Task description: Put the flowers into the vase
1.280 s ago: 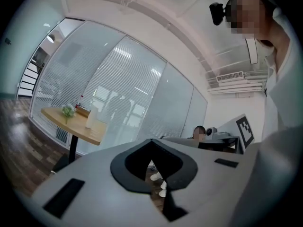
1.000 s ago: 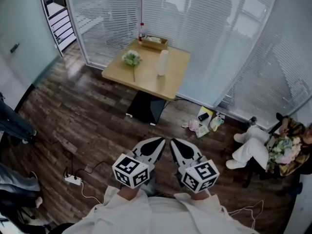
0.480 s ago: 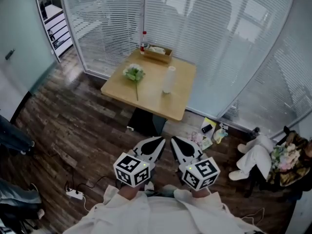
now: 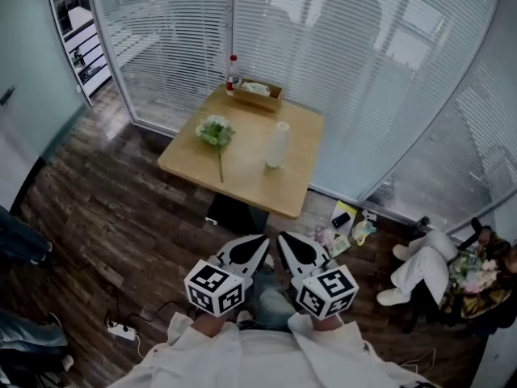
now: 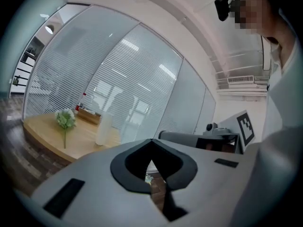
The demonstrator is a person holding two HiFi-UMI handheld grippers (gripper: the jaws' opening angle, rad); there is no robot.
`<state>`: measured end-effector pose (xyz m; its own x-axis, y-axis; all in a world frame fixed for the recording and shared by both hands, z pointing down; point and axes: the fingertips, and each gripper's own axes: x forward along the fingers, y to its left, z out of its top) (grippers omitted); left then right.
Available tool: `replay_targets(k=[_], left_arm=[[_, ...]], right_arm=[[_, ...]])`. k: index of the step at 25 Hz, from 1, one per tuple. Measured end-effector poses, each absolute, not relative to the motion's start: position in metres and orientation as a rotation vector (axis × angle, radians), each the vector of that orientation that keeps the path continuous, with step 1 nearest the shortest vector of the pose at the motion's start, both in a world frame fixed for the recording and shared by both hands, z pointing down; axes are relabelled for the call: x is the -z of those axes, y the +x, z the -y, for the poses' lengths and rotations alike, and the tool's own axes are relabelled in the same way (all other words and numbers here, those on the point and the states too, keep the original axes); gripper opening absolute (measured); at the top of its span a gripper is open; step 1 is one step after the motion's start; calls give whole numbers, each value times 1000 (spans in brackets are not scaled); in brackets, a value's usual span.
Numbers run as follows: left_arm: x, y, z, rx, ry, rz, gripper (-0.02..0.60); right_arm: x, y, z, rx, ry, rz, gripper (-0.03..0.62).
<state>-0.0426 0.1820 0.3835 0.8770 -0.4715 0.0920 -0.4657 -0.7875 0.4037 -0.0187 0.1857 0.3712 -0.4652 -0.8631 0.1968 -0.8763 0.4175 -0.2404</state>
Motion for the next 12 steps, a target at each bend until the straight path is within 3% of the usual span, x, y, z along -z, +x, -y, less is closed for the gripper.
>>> replay_targets(k=[12], left_arm=[[-384,-19,-65,56,2611,792,6]], right_arm=[[-366,7,-66,-438,1527,2684,14]])
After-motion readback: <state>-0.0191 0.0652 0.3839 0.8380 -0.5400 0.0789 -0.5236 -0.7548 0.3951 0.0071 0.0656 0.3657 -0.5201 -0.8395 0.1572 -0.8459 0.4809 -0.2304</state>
